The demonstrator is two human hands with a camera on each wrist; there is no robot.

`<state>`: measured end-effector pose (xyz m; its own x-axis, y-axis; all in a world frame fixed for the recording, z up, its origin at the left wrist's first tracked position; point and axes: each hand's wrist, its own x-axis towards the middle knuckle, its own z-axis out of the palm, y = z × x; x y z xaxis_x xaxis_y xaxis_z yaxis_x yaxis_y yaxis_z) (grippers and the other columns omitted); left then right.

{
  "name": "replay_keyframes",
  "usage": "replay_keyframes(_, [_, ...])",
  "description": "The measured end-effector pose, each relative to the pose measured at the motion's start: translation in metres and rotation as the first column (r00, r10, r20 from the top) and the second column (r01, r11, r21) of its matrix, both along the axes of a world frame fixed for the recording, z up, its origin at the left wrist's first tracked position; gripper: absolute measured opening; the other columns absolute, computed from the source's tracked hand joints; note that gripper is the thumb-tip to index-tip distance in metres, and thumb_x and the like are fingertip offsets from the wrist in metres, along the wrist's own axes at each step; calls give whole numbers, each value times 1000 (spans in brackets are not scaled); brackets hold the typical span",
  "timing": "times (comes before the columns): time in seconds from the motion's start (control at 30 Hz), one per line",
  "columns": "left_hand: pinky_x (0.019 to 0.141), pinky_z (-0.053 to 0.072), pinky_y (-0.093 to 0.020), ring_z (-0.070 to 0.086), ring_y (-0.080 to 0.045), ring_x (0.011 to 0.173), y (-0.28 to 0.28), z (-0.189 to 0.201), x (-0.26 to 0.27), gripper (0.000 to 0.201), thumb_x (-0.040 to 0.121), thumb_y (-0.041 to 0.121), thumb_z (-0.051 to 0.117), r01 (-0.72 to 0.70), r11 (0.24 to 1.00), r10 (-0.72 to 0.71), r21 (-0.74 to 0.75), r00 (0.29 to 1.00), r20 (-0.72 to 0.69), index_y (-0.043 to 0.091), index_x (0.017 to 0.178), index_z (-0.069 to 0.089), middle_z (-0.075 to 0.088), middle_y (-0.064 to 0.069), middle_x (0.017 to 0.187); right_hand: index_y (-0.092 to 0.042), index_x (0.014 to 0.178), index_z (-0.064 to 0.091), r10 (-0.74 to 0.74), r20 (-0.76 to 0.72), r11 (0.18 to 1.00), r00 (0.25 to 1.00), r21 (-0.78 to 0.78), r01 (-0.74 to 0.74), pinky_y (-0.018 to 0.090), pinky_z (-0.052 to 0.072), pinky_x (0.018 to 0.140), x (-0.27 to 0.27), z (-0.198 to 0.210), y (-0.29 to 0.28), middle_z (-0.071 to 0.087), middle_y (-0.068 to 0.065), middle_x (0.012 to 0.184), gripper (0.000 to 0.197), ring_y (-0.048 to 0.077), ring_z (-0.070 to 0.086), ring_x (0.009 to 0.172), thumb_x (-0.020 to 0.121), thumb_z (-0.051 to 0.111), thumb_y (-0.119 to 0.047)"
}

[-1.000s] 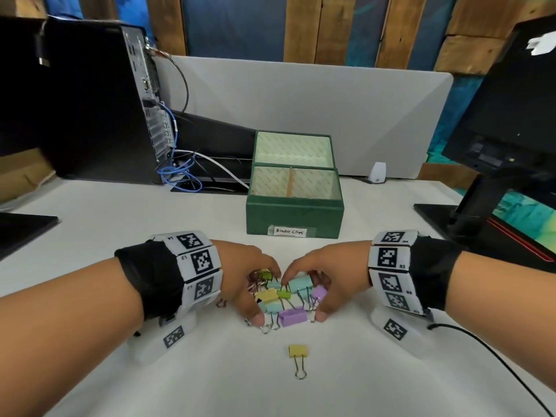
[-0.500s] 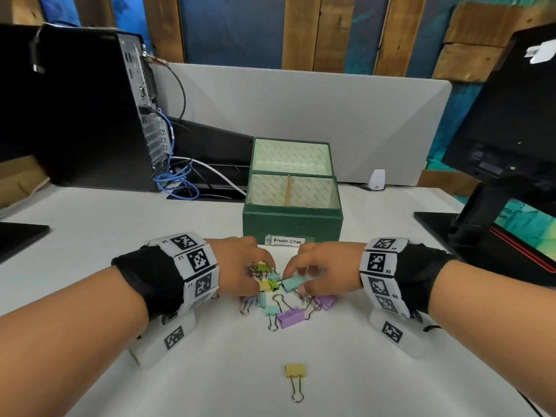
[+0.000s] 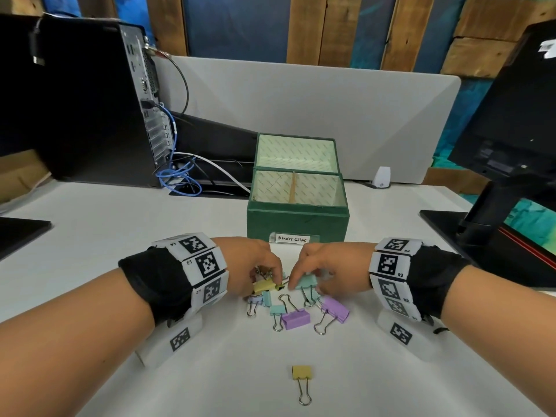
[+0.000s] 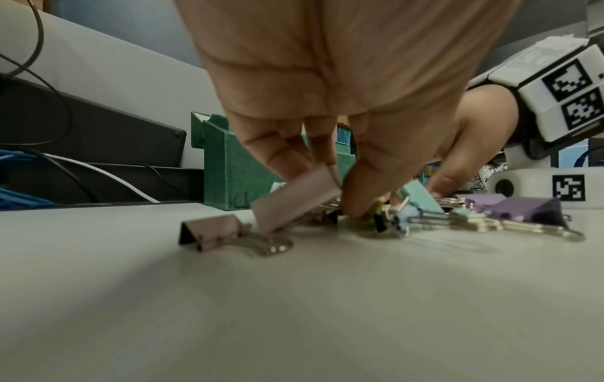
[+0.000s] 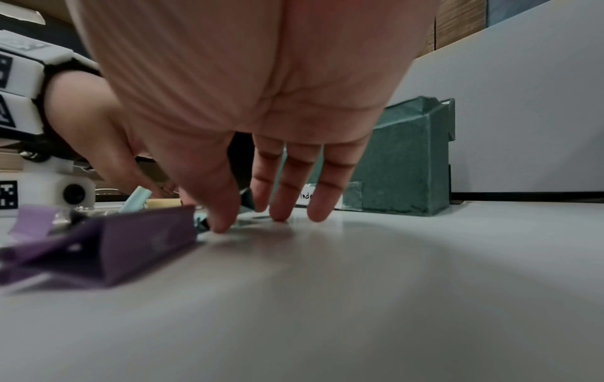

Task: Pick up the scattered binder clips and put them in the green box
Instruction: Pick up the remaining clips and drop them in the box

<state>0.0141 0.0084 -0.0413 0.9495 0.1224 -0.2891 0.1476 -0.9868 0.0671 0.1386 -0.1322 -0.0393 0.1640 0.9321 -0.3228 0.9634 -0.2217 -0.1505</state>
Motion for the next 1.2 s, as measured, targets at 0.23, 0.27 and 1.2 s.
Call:
replay_keyframes(0.23, [96,45,-25,52,-12,113,1,-3,3,47,81,27,68,16,1000,-16,21,1000,-3,39,124,53,52,11,123,-32,118,53,-53,79,998,995,22,51,13,35,66,7,-7,2,51,-6,121,33,9,46,90,87,61,-25])
replay_keyframes(0.27, [97,44,-26,51,-12,115,1,-3,3,46,81,28,68,22,999,-22,25,1000,8,39,123,53,53,11,124,-32,117,54,-69,84,997,994,29,67,16,37,70,8,-7,2,52,-7,121,32,9,47,91,86,61,-26])
replay_keyframes(1.2, [71,54,-38,65,-22,78,-3,5,-7,33,92,41,48,-72,979,151,-192,887,436,24,114,32,62,3,86,-24,128,46,-252,104,911,962,360,200,23,39,73,27,14,4,58,1,106,33,13,50,82,95,47,-27])
